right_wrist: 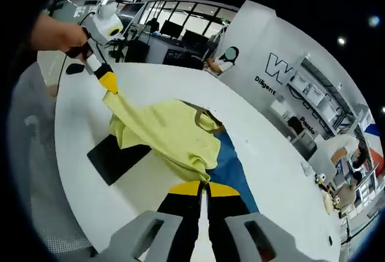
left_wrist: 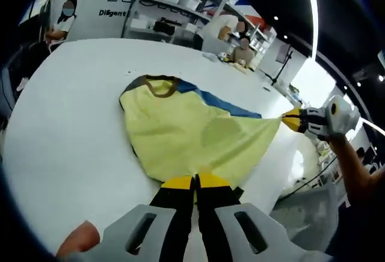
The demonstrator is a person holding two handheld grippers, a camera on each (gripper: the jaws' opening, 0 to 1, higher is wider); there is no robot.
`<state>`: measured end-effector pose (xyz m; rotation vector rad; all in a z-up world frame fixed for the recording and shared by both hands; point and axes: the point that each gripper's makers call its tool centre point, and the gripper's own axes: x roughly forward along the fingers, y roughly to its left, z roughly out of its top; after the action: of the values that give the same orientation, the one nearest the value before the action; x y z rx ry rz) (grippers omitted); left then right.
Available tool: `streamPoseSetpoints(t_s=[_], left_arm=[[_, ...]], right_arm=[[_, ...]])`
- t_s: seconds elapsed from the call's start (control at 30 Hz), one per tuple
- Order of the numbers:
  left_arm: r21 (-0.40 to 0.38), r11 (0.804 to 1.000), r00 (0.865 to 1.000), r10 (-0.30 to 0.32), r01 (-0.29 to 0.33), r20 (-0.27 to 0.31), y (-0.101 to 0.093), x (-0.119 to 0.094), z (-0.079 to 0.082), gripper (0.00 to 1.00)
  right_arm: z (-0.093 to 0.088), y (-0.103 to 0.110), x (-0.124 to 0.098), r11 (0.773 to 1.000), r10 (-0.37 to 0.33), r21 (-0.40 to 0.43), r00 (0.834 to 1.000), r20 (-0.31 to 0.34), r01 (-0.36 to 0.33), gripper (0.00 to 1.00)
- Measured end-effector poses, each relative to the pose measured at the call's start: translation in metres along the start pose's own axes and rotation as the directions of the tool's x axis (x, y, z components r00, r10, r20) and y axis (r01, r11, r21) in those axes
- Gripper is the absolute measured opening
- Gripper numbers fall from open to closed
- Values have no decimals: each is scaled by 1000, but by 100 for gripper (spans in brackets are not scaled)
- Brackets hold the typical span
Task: Fold the garment on the visible template until the final outline fits inside the template.
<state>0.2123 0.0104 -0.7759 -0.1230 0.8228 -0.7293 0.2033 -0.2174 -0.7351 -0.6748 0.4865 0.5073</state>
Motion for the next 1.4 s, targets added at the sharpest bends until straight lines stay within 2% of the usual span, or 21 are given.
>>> streamPoseSetpoints(t_s=[0.03,0.1,0.37,0.5,0.63,0.9,1.07,1.27,1.4], left_arm=[[5,1000,1000,-3,3,-11,-1,1,-3,0],[40,999,997,-19,22,-78,-11,7,-21,0],[149,988,986,-7,32,-164,-21,22,-44,0],[210,977,974,13,36,-227,-22,33,-60,0],[236,971,963,25,41,-267,-22,41,-73,0],[285,958,952,54,36,-301,-18,48,-88,0],[287,958,954,60,29,-294,-15,47,-90,1],[290,957,960,63,20,-275,-14,43,-86,5],[299,954,962,67,16,-264,-13,42,-85,10]], right_arm=[[-1,0,0,1000,-1,-4,1000,-4,1,0],[-14,4,5,1000,11,-8,999,-39,-11,0],[-47,21,20,997,60,-30,989,-133,-64,0],[-58,27,25,995,74,-48,983,-168,-83,0],[-71,34,31,993,98,-43,975,-201,-109,0],[-86,42,39,989,129,-34,963,-236,-141,0],[-96,49,44,986,156,-16,953,-259,-166,0],[-105,56,49,982,178,-6,941,-288,-188,0],[-107,57,51,981,185,1,938,-292,-193,0]])
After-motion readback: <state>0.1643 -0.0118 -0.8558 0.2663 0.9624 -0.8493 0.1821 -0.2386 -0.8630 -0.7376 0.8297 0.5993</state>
